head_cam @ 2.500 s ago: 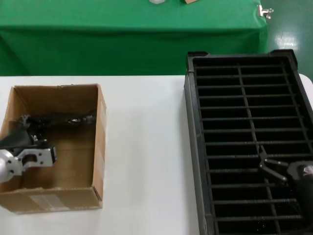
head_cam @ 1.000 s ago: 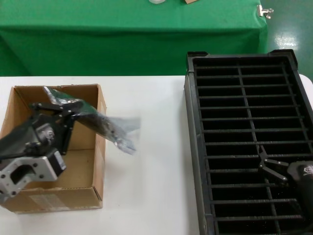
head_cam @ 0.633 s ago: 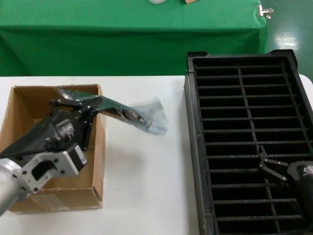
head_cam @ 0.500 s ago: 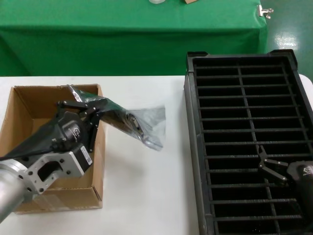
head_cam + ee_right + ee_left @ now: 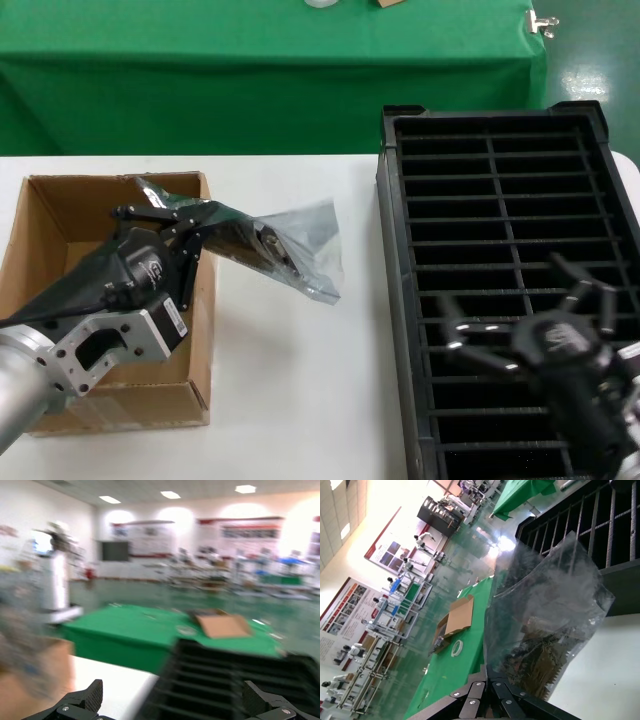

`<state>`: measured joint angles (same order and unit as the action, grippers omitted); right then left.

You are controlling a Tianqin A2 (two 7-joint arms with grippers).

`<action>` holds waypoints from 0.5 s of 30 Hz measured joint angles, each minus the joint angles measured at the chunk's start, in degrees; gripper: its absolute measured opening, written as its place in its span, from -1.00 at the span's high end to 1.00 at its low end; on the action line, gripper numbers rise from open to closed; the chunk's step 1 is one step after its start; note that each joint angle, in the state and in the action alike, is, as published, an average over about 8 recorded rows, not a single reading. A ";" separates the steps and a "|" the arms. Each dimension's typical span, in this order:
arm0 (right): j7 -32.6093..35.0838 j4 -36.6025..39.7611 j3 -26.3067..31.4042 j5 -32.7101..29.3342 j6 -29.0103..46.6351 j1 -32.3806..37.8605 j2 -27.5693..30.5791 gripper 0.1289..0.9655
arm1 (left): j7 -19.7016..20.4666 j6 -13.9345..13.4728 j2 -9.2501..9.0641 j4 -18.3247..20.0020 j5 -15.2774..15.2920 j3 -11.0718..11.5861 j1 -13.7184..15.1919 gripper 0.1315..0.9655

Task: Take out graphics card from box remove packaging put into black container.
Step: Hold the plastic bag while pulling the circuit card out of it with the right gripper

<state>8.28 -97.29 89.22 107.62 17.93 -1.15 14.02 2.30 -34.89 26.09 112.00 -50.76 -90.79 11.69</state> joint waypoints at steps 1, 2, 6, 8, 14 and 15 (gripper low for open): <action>0.15 -0.73 0.66 0.13 0.93 -0.10 0.20 -0.99 | 0.00 0.00 0.00 0.00 0.00 0.00 0.00 0.98; 0.17 -1.40 1.41 0.14 1.68 -0.16 0.45 -0.99 | 0.00 0.00 0.00 0.00 0.00 0.00 0.00 0.98; -0.55 -3.62 4.89 -0.65 3.36 -0.10 1.70 -0.99 | 0.00 0.00 0.00 0.00 0.00 0.00 0.00 0.98; -1.20 -4.36 6.63 -1.30 3.70 0.15 2.34 -0.98 | 0.00 0.00 0.00 0.00 0.00 0.00 0.00 0.98; -3.28 -5.40 11.58 -3.63 4.16 1.72 3.88 -0.88 | 0.00 0.00 0.00 0.00 0.00 0.00 0.00 0.98; -3.63 -5.40 12.36 -4.13 4.06 2.09 4.06 -0.86 | 0.00 0.00 0.00 0.00 0.00 0.00 0.00 0.98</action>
<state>4.65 -102.69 101.58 103.49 21.99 0.94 18.08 2.30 -34.90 26.09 112.00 -50.76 -90.79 11.69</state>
